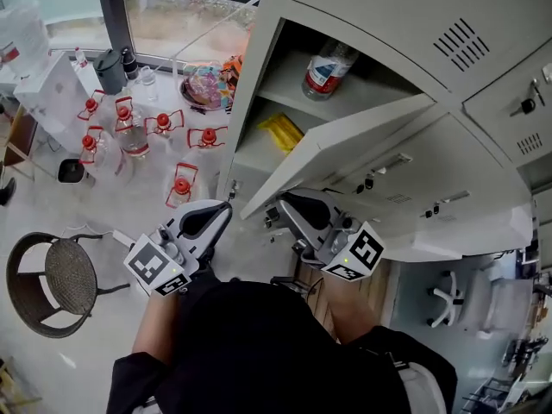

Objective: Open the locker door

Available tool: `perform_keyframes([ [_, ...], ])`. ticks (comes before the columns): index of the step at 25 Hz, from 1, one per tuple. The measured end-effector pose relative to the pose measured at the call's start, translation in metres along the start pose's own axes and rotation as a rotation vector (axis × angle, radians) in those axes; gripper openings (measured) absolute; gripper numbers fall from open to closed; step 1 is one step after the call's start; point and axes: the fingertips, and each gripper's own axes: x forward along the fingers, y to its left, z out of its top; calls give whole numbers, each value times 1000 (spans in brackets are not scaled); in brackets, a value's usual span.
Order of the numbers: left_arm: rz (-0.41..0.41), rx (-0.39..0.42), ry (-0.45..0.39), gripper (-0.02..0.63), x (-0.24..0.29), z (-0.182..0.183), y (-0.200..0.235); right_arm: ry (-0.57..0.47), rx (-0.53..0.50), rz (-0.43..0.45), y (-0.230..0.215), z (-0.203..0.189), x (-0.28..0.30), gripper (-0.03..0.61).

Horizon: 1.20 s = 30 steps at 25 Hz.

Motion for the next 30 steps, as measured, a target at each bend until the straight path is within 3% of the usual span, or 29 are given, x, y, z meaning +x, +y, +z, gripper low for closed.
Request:
perform_keyframes([
  [8,70,-26,16,15,-30,-22,-47,-36,21,96,21,4,-40,26],
  [12,47,-49,30,15,-31,-25,-58,-22,28,128,27,5,-49,26],
  [20,-38,-7,8,15,-17,-1,-65,-28,53,150,28,7,-56,28],
  [25,-60,-32,23,15,-22,-7,-62,-48,116,164,31,8,-62,28],
  [30,-58,-25,13,15,-15,-7,-60,-56,110,190,31,9,-69,28],
])
